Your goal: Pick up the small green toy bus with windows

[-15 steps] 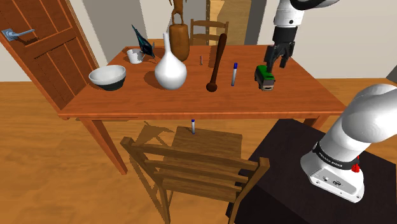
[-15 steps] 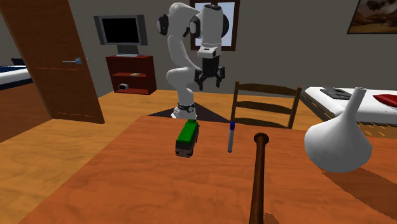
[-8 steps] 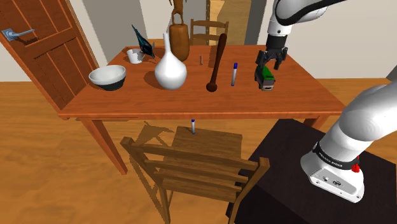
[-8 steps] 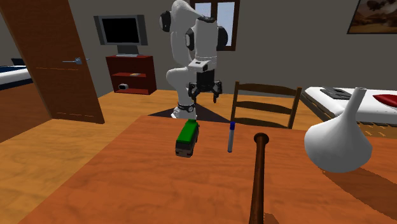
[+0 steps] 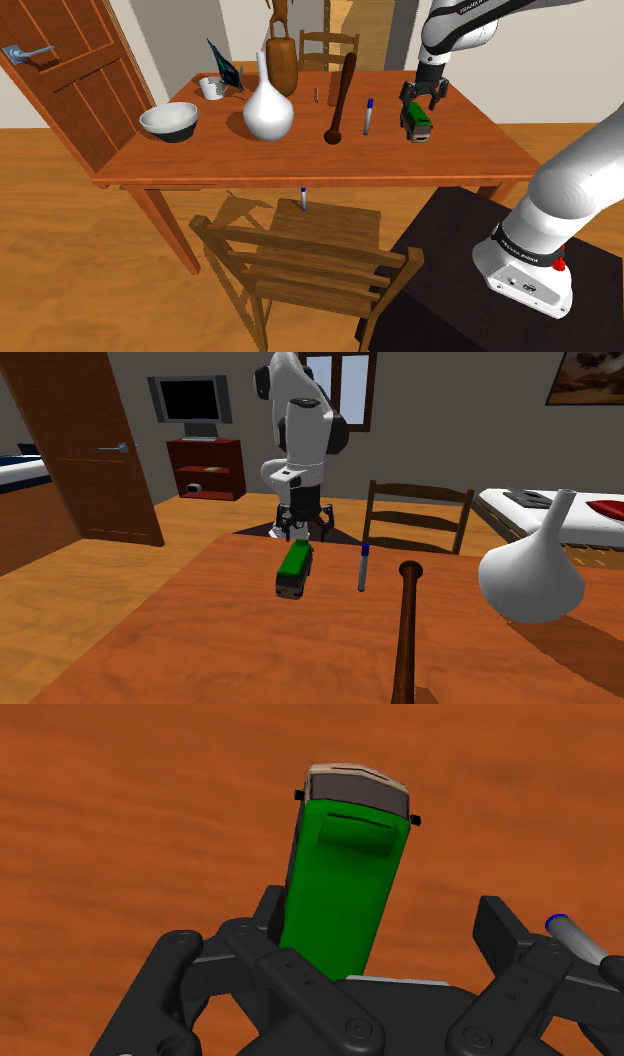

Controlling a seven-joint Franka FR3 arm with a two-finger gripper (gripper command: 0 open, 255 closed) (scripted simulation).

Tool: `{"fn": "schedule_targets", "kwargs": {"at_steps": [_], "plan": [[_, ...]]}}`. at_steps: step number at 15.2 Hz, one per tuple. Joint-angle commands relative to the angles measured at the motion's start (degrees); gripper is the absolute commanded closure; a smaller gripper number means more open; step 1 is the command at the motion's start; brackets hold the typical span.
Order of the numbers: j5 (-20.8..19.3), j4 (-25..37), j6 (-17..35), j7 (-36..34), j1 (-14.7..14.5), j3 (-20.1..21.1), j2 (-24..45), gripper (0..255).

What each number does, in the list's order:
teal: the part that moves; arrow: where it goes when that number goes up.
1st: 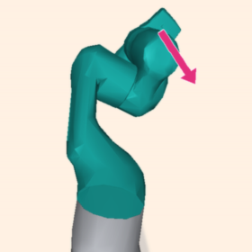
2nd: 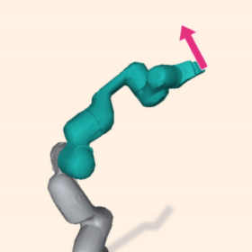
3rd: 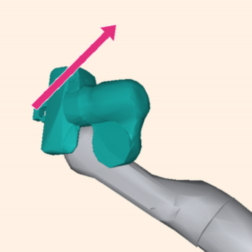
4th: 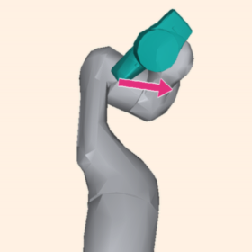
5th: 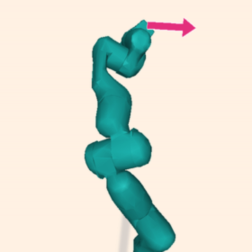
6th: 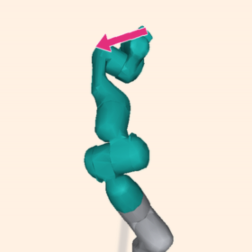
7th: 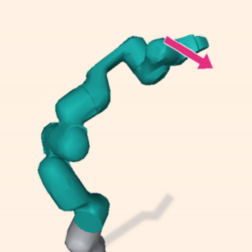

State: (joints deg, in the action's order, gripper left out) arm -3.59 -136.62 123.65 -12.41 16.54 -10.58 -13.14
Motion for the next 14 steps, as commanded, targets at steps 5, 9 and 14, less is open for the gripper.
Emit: {"fn": "schedule_targets", "kwargs": {"at_steps": [5, 9, 14], "plan": [[-0.17, 0.58, 6.1, -1.76, 1.59, -1.53, 5.34, 0], [0.16, -0.82, 9.36, -1.54, 1.57, -1.67, 7.23, 0], [0.22, -0.95, 9.78, -1.48, 1.57, -1.69, 7.51, 255]]}}
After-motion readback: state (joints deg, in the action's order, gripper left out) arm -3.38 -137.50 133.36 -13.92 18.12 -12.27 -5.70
